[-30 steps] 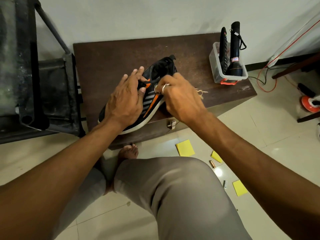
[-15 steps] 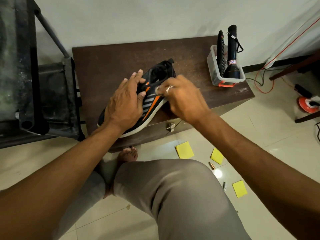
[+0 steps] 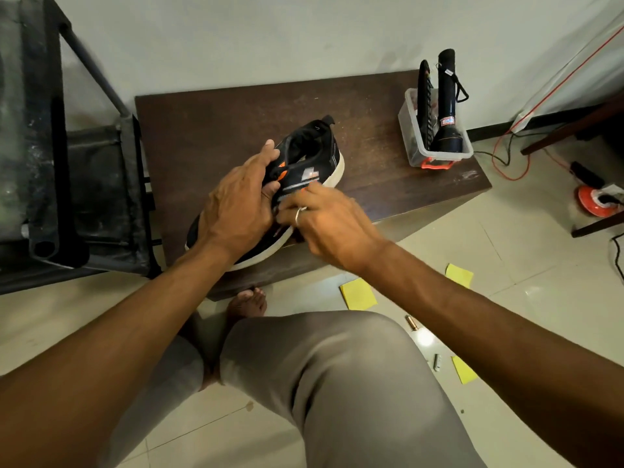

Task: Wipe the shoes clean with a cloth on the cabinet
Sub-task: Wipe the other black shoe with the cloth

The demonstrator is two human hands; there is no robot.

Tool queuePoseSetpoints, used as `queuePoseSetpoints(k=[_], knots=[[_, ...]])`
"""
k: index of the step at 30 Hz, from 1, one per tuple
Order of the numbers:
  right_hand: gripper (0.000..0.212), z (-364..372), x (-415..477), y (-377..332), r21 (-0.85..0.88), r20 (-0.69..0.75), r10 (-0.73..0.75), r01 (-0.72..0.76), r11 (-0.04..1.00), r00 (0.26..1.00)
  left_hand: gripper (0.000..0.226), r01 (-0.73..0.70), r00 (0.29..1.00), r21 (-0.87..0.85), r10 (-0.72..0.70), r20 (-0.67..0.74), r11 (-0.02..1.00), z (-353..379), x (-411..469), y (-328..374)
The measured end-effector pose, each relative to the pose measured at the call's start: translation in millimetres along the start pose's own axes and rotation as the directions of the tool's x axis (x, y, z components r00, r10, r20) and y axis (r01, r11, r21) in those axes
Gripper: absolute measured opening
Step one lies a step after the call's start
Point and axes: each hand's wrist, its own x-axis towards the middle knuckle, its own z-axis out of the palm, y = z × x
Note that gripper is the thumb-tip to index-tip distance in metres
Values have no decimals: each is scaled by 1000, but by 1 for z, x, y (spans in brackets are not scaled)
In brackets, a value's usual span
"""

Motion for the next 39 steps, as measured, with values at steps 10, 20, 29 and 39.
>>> queuePoseSetpoints(k=[10, 20, 29, 39], knots=[[31, -2, 6, 27, -39, -86, 119, -123, 992, 989, 55, 6, 1000, -18, -6, -1, 1000, 1, 0, 0], [23, -14, 13, 44, -130, -162, 241, -263, 956, 957, 55, 7, 1000, -16, -7, -3, 1000, 3, 0, -3], [26, -16, 19, 39, 46, -166, 242, -237, 970, 956, 51, 6, 1000, -42, -7, -10, 999, 3, 0, -6], [17, -30, 16, 21, 131, 40, 93, -98, 987, 995, 52, -11, 1000, -65, 11, 0, 998, 4, 0, -7]])
